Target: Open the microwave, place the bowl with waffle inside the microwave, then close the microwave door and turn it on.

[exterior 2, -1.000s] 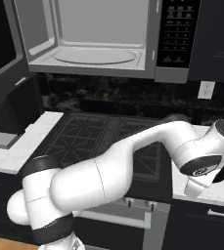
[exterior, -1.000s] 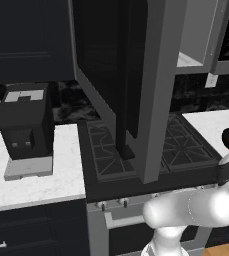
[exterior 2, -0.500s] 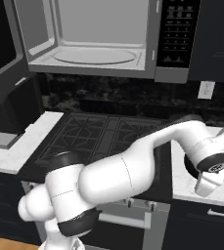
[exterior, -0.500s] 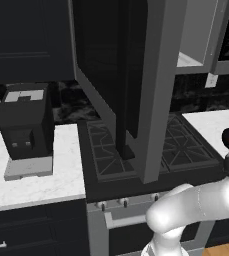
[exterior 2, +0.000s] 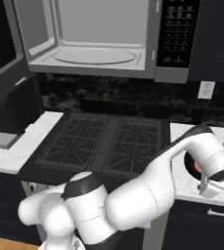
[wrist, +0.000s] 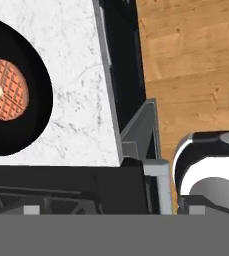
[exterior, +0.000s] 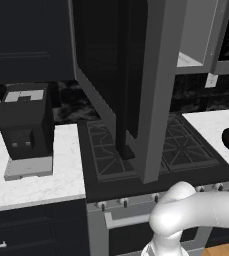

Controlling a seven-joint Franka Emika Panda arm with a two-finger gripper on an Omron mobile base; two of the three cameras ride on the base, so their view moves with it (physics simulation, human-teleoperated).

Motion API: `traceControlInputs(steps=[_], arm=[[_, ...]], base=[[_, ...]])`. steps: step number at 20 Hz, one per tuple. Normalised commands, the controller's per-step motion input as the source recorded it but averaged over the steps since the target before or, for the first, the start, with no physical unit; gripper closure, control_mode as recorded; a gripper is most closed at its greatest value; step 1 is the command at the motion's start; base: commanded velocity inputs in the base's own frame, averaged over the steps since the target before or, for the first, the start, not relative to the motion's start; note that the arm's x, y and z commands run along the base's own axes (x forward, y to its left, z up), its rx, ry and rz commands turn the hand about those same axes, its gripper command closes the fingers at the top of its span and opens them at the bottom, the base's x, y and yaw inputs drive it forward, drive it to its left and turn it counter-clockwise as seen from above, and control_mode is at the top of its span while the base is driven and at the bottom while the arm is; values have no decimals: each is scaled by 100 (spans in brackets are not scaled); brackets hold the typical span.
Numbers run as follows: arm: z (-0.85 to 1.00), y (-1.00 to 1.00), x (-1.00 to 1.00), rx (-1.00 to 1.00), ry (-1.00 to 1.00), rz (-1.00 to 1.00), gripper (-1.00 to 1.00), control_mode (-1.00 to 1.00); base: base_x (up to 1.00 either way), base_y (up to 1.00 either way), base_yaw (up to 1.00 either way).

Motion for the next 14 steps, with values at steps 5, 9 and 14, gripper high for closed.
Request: traceControlInputs(steps=[5, 9, 14], arm=[[-40, 0, 22, 0, -26, 1, -100, -100], [-33, -7, 33, 0, -10, 1, -100, -100], [-34, -27, 41, 3, 0, 5, -100, -100]], base=[[0, 0, 0], [0, 0, 0], [0, 0, 0]])
